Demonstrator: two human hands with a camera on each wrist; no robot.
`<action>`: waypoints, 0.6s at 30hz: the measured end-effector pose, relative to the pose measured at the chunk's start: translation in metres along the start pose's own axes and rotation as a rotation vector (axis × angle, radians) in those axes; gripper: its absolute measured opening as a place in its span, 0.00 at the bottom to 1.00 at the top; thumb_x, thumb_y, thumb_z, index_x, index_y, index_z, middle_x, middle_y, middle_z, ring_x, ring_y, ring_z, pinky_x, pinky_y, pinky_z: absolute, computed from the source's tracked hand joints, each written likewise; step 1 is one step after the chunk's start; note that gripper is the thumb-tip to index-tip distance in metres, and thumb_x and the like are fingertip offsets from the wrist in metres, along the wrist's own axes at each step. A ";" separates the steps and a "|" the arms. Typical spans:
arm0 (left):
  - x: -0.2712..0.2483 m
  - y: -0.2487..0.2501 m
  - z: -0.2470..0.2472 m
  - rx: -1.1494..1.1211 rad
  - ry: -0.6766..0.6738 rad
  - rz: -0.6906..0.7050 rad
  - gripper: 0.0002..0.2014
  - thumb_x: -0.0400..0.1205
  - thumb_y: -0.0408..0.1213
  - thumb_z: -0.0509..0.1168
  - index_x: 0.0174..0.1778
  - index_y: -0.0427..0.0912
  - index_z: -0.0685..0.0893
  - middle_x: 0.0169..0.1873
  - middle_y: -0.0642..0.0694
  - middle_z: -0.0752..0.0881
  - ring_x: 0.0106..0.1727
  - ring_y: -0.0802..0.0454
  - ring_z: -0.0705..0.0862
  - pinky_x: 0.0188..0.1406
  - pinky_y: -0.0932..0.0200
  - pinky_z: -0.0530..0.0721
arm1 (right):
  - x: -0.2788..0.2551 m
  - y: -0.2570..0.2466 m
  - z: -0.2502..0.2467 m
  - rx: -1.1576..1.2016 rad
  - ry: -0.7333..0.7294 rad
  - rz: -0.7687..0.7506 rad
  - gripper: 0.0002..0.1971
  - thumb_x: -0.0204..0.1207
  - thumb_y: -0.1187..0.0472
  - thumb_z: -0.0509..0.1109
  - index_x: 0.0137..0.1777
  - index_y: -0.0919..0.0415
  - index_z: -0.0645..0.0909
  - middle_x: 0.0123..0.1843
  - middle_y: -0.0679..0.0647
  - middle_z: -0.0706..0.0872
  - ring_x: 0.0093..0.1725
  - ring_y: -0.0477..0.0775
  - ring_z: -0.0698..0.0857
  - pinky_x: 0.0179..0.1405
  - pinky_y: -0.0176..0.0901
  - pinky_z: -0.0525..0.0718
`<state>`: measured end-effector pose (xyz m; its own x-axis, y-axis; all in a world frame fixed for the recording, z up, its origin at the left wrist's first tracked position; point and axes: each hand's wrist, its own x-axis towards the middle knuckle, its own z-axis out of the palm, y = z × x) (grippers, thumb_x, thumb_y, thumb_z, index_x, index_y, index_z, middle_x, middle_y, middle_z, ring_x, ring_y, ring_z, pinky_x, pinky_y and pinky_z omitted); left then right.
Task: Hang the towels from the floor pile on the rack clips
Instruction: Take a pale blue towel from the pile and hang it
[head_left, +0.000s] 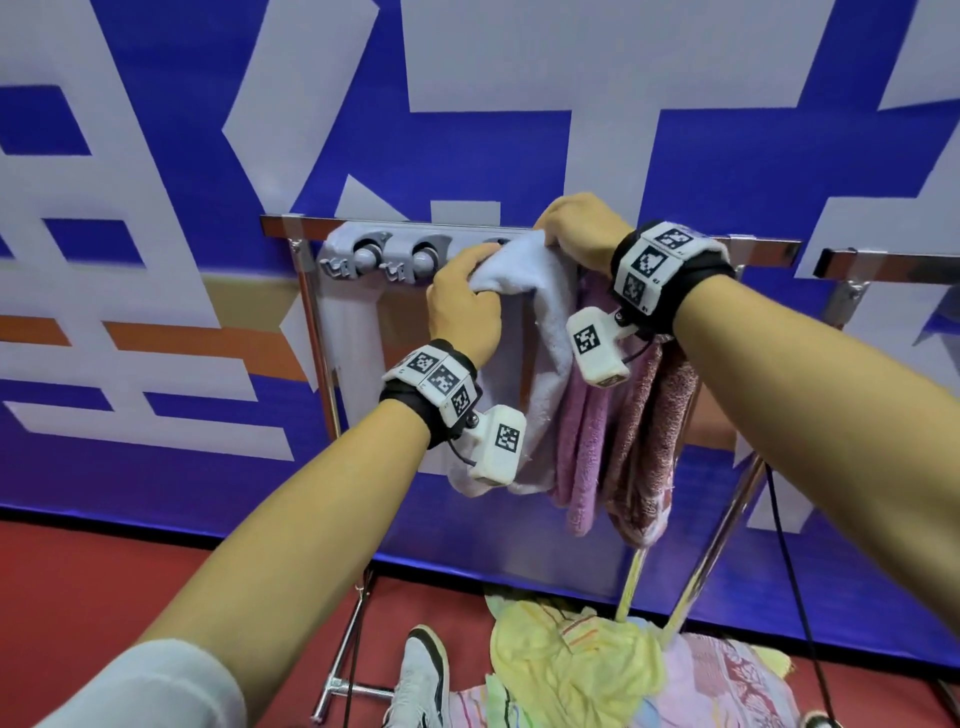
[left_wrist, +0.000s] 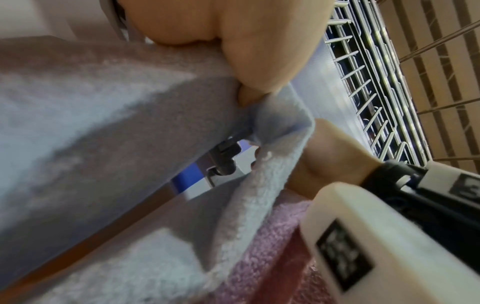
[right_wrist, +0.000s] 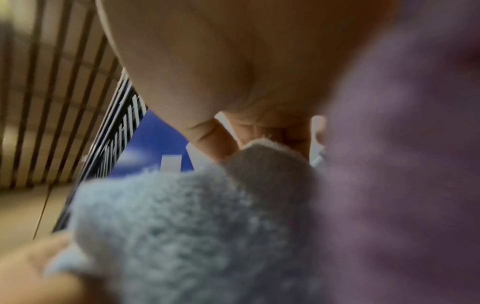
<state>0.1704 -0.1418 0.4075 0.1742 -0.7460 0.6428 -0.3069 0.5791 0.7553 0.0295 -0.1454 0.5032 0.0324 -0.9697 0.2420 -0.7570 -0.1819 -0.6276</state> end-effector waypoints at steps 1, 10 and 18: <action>-0.001 0.000 0.003 0.030 -0.041 -0.012 0.23 0.73 0.22 0.61 0.60 0.42 0.89 0.51 0.48 0.90 0.49 0.59 0.83 0.46 0.76 0.78 | -0.002 0.003 0.002 -0.094 0.004 0.001 0.09 0.75 0.66 0.61 0.48 0.67 0.82 0.49 0.63 0.85 0.47 0.59 0.79 0.42 0.47 0.79; -0.013 0.001 0.007 0.060 -0.179 -0.038 0.27 0.73 0.23 0.58 0.69 0.40 0.84 0.58 0.46 0.88 0.56 0.57 0.82 0.49 0.87 0.71 | -0.022 0.024 0.014 -0.302 0.150 -0.126 0.09 0.71 0.59 0.66 0.49 0.48 0.83 0.43 0.43 0.86 0.50 0.53 0.82 0.56 0.51 0.69; -0.014 0.009 0.013 0.084 -0.311 -0.074 0.32 0.74 0.24 0.58 0.77 0.45 0.77 0.59 0.46 0.86 0.51 0.49 0.85 0.36 0.80 0.78 | -0.038 0.030 0.013 -0.359 0.048 -0.218 0.13 0.72 0.53 0.70 0.56 0.43 0.83 0.41 0.38 0.86 0.58 0.49 0.85 0.64 0.54 0.75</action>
<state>0.1527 -0.1301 0.4034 -0.0913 -0.8573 0.5066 -0.3827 0.4999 0.7769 0.0141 -0.1163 0.4657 0.1930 -0.9045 0.3804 -0.9154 -0.3055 -0.2622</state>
